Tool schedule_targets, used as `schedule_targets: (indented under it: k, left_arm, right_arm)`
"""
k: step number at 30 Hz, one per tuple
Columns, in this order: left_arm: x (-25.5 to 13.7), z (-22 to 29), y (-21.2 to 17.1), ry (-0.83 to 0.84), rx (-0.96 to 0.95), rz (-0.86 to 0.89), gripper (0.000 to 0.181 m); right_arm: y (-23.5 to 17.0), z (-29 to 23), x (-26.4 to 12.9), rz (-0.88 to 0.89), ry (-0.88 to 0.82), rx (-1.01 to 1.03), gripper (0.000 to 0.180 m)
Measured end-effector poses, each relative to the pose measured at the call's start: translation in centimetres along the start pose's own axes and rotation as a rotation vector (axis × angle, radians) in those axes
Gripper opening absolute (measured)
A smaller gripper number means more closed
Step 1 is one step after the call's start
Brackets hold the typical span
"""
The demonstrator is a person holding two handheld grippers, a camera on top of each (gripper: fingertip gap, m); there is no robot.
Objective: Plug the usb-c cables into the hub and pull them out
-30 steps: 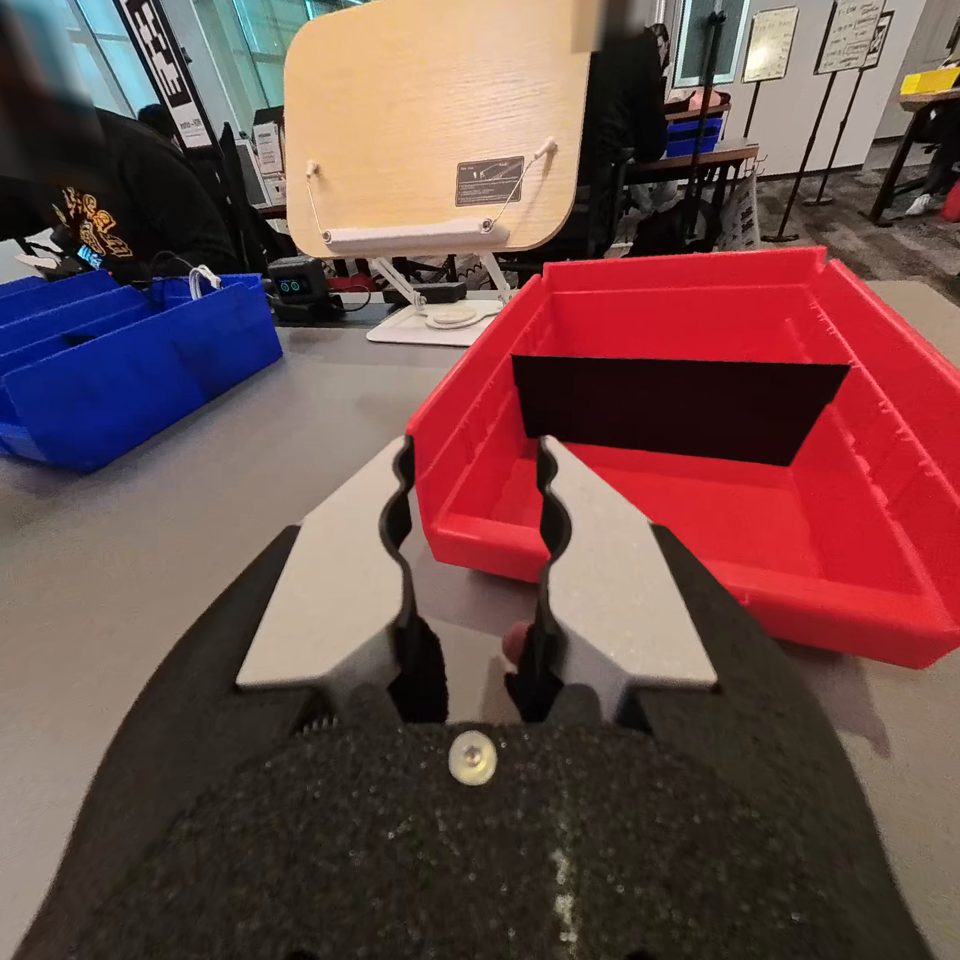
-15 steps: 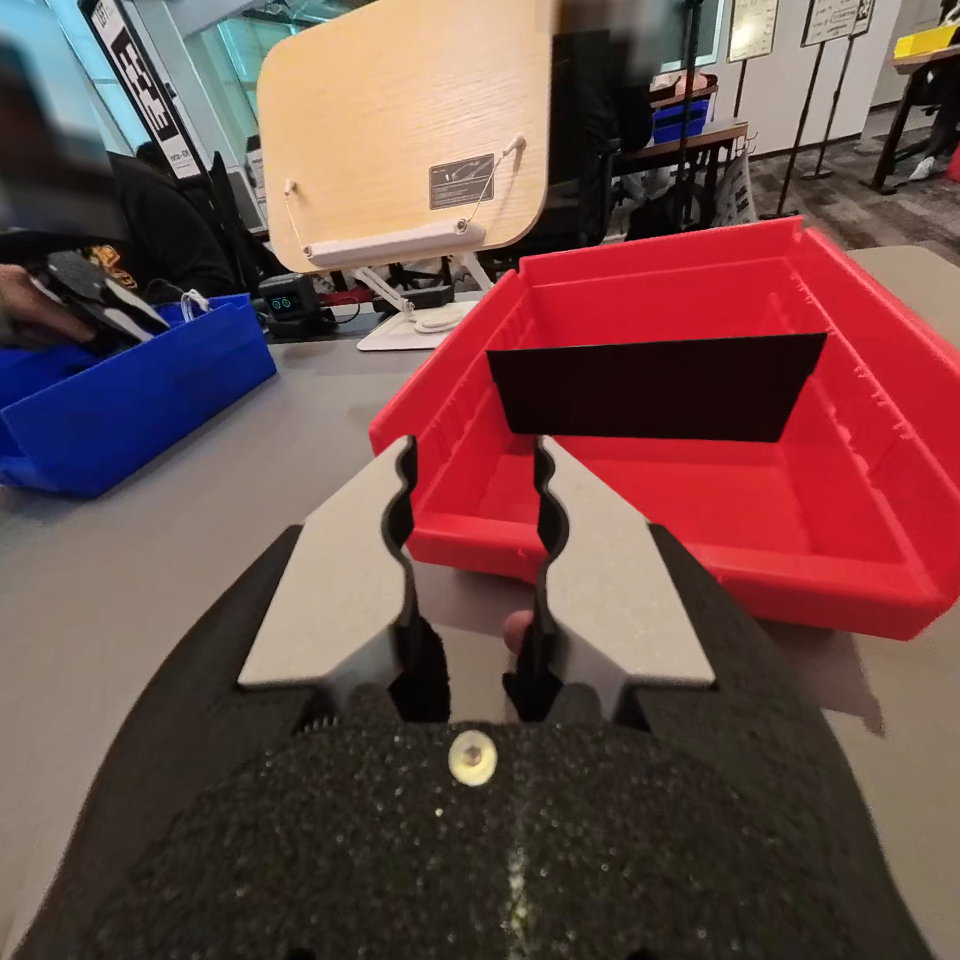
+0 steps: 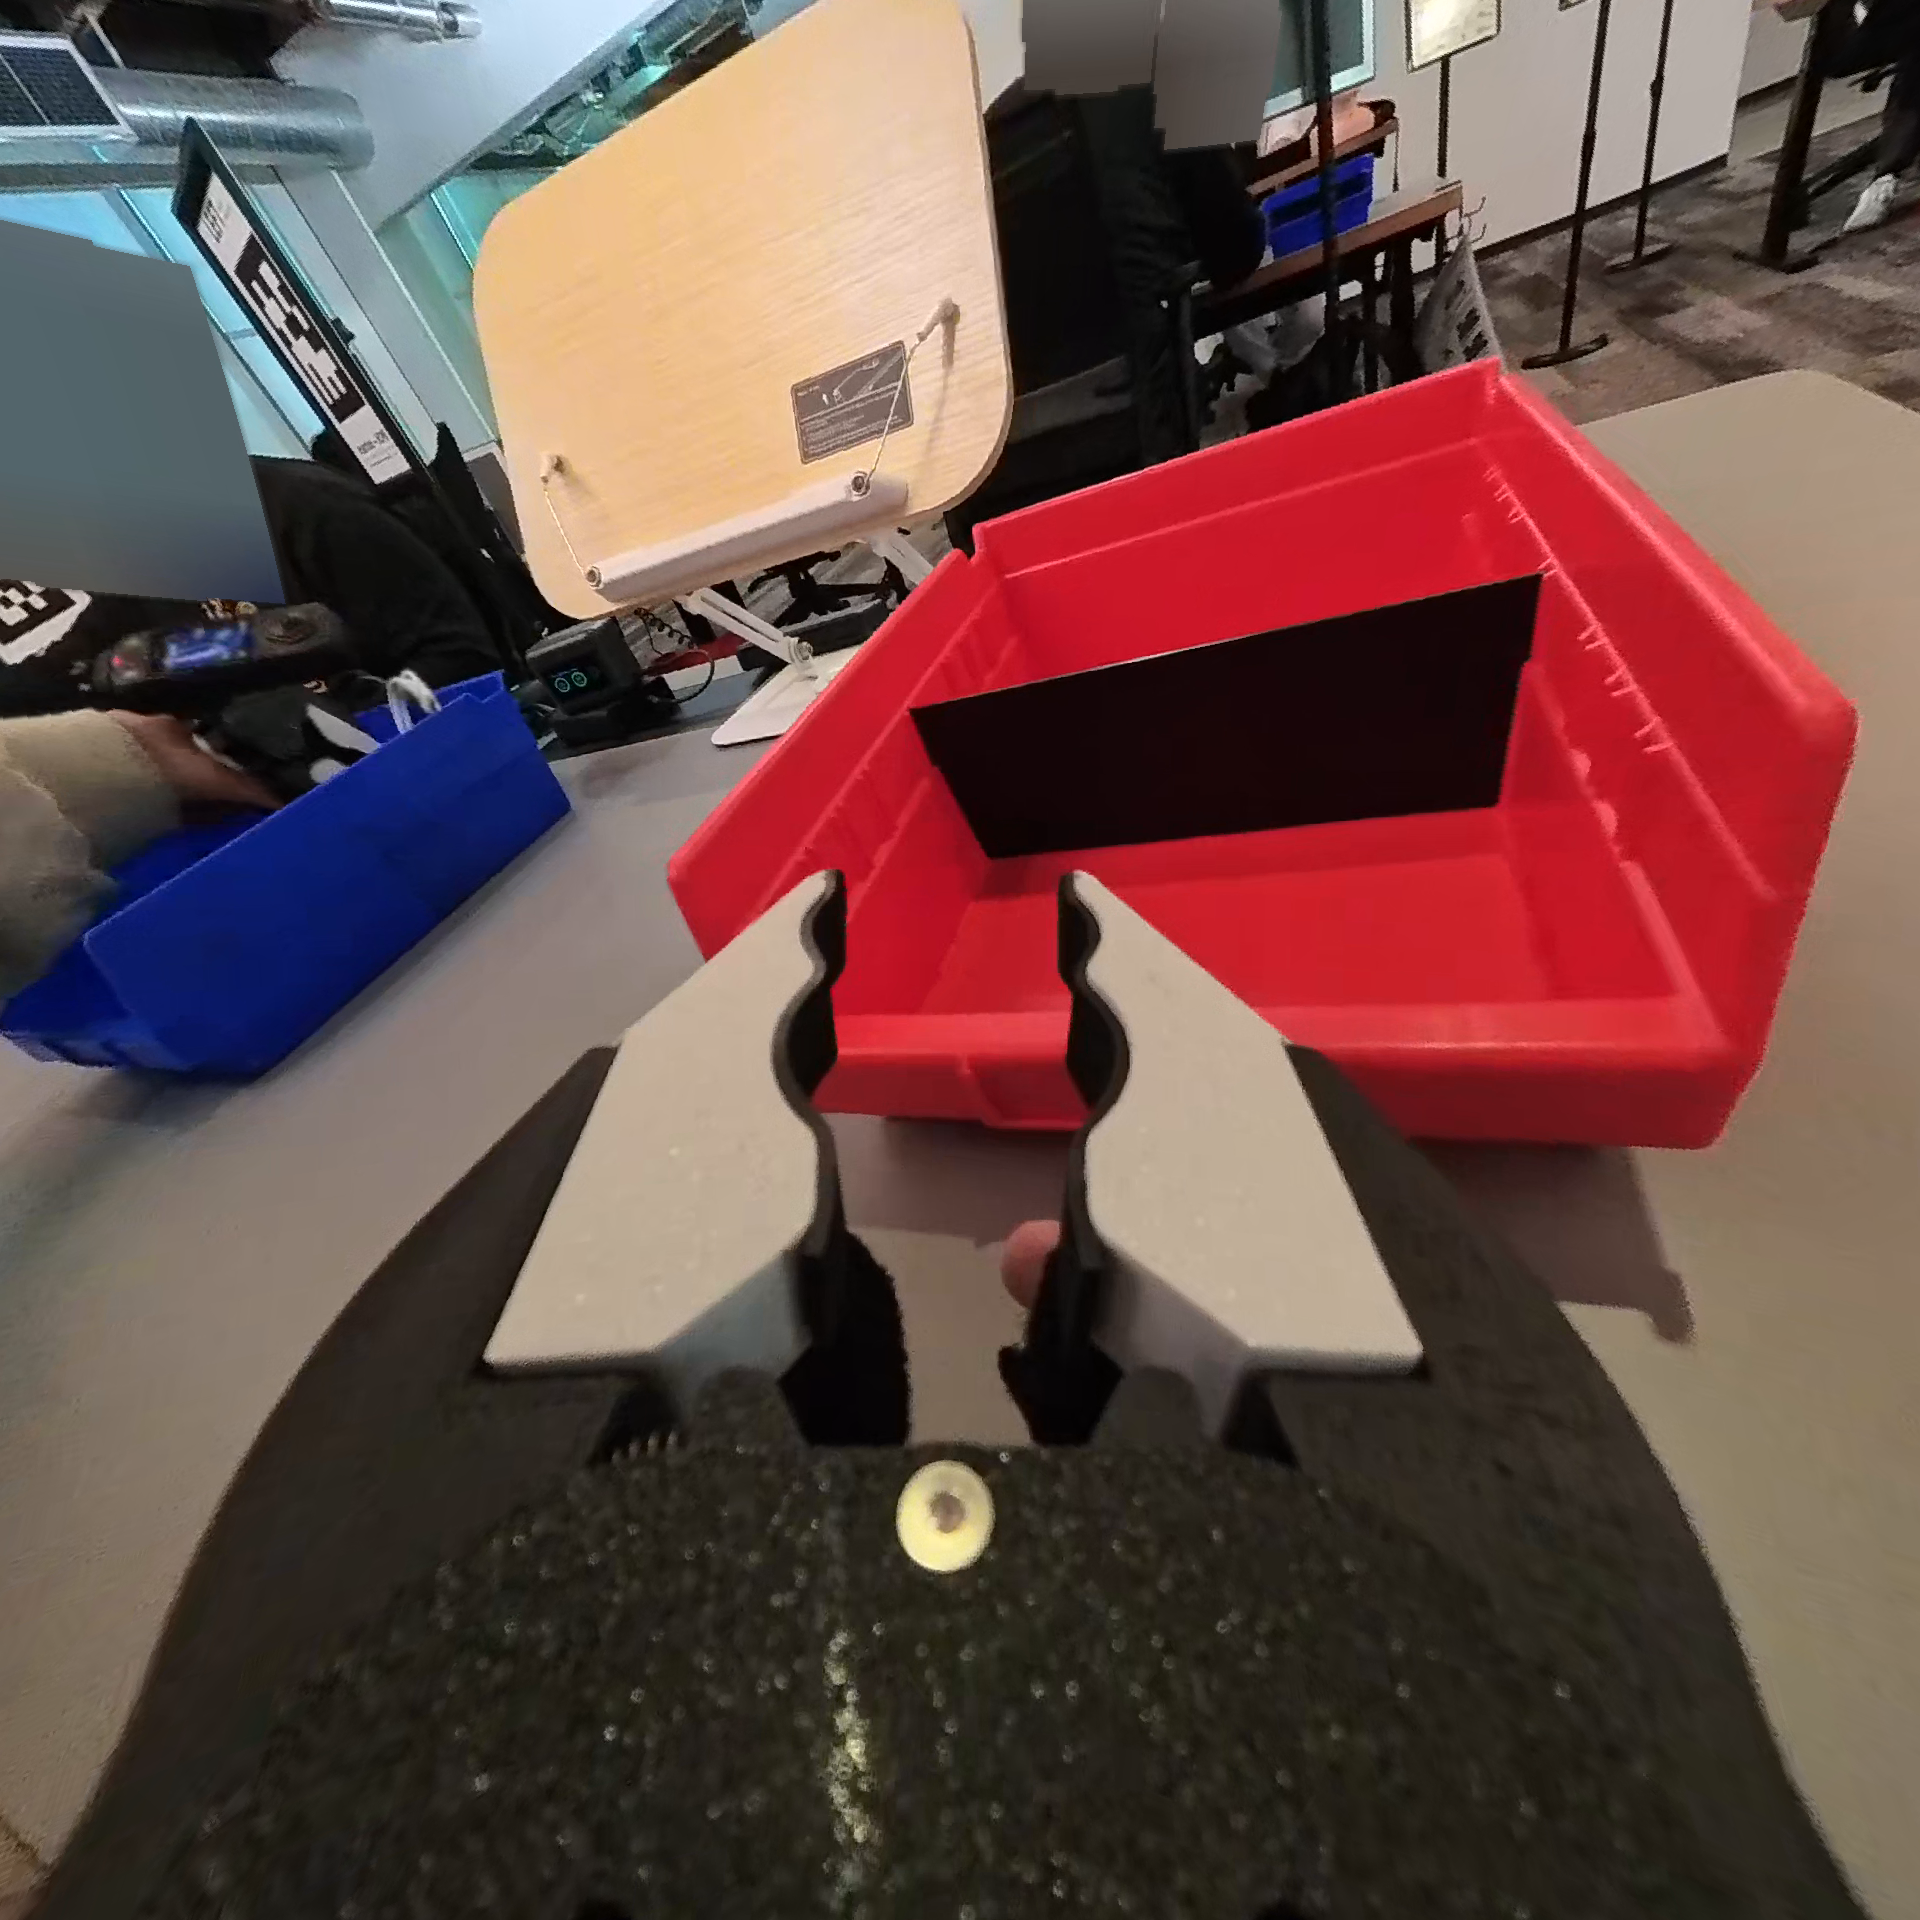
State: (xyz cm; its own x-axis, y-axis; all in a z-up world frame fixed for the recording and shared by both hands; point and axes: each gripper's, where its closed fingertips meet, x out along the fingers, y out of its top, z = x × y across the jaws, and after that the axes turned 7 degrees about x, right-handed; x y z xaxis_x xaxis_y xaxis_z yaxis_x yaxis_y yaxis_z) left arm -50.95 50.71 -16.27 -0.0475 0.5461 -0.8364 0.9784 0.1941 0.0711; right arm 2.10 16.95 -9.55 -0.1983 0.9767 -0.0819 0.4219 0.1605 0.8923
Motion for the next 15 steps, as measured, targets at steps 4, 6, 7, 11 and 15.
schedule_targets:
  k: [4,6,7,11,15]
  left_arm:
    - [-3.6,-1.7,0.4,0.196,0.002,0.057,0.025]
    - [-6.7,-2.4,1.0,0.296,0.02,0.092,0.024]
    - [-8.6,-2.8,1.6,0.354,0.031,0.114,0.024]
    - [-17.7,-4.3,5.0,0.586,0.047,0.241,0.023]
    - [-27.2,-6.5,8.1,0.847,0.05,0.344,0.023]
  right_arm:
    - [1.2,-1.2,-0.6,0.038,0.045,0.075,0.04]
    - [2.7,-2.7,-1.3,0.086,0.08,0.102,0.038]
    - [3.2,-3.6,-1.4,0.093,0.092,0.085,0.038]
    - [4.3,-8.5,-0.7,0.037,0.194,-0.023,0.044]
    - [5.7,-12.3,1.2,0.009,0.249,-0.198,0.046]
